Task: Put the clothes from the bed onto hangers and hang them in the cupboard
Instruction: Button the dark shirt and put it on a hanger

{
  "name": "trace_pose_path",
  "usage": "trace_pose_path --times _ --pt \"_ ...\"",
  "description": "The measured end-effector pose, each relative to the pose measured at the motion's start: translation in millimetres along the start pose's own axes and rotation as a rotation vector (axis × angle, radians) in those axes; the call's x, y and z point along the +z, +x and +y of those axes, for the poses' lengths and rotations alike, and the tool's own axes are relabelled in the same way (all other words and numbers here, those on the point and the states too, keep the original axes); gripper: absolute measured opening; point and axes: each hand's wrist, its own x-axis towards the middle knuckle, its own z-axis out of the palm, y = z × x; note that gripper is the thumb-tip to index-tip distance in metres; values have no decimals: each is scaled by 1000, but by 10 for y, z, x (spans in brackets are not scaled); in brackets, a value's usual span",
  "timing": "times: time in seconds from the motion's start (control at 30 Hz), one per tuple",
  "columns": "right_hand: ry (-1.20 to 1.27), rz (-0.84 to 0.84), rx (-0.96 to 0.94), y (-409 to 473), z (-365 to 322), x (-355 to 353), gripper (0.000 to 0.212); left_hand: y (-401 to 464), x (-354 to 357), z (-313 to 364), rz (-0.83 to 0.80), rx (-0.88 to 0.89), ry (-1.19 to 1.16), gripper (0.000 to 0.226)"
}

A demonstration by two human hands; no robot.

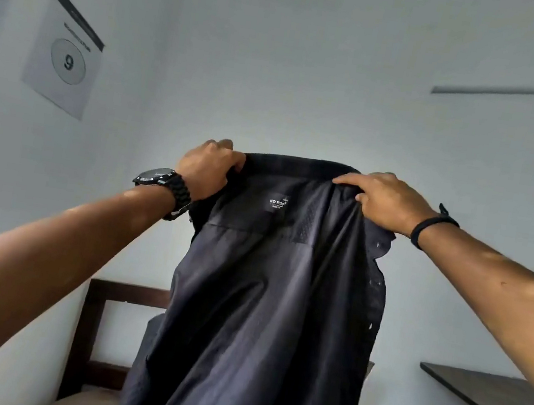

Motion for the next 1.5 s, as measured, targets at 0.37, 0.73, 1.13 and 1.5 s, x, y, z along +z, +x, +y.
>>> trace_pose_path --times 0.37,0.73,1.13,1.5 --pt "-7 140 304 86 -77 -623 16 308 -544 -51 -23 -106 -22 27" --pt "722 -318 485 -34 -201 -1109 27 454 -1155 303 -469 -521 -651 26" --pt "144 -222 353 -157 -89 -1134 22 394 -1152 579 -517 -330 -11 34" --pt "271 -442 394 -215 131 -1158 15 475 -1022 564 -594 -456 -337 31"
